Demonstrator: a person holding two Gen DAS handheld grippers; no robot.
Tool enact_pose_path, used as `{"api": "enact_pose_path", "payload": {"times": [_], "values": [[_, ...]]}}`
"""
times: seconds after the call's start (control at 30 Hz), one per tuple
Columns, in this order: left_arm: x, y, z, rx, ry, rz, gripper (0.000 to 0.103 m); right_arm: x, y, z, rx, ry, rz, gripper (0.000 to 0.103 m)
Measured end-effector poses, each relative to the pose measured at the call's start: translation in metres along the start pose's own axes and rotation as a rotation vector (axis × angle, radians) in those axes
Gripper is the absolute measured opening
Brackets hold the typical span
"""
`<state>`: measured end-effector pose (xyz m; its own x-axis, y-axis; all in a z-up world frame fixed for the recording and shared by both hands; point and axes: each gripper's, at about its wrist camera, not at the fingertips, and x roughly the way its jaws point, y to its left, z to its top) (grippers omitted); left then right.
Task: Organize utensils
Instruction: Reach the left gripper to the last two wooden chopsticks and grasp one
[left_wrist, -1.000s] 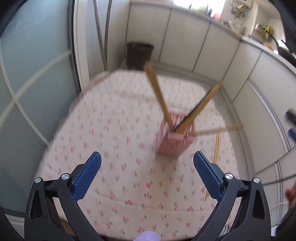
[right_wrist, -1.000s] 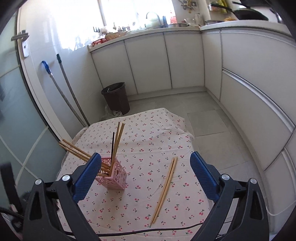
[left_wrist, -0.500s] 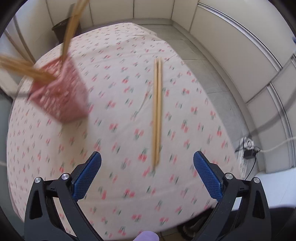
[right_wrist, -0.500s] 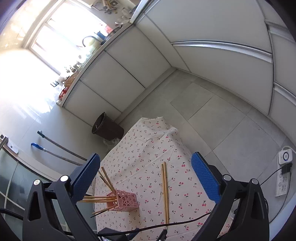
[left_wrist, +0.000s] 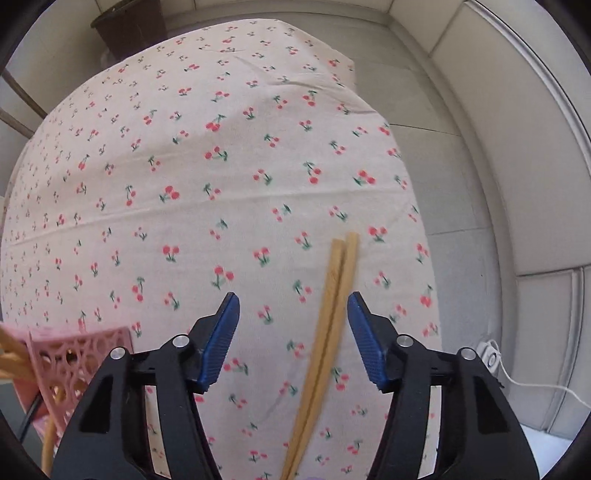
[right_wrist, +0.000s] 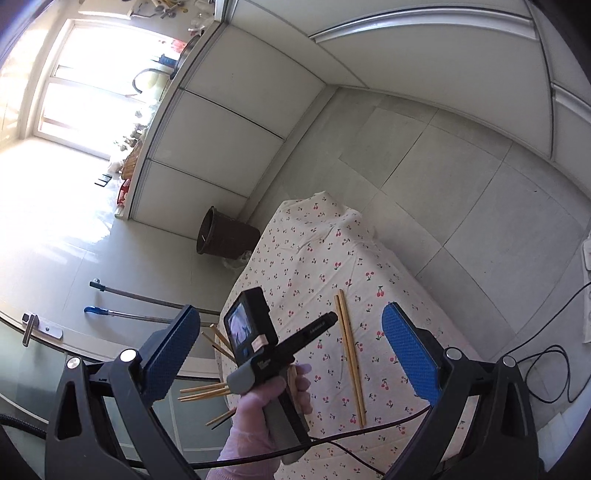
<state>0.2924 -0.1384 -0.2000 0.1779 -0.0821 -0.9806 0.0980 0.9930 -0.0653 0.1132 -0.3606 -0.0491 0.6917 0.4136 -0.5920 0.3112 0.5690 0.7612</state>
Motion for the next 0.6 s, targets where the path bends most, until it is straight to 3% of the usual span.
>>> {"api": "enact_pose_path", "payload": {"times": [0.27,0.4,0.47,0.6], "values": [[0.022,-0.003,0.011,0.007,0.011,0.004,0.051,0.018,-0.012,0.006,0.03,0.028,-0.057,0.096],[0.032,-0.011,0.013,0.071,-0.007,0.029,0.044,0.026,-0.019,0.009,0.046,0.041,-0.085,0.096],[0.034,-0.02,0.012,0.122,-0.015,0.029,0.035,0.029,-0.02,0.01,0.049,0.043,-0.094,0.096],[0.035,-0.029,0.01,0.181,-0.01,0.008,0.007,0.037,-0.027,0.014,0.072,0.045,-0.119,0.096]]}}
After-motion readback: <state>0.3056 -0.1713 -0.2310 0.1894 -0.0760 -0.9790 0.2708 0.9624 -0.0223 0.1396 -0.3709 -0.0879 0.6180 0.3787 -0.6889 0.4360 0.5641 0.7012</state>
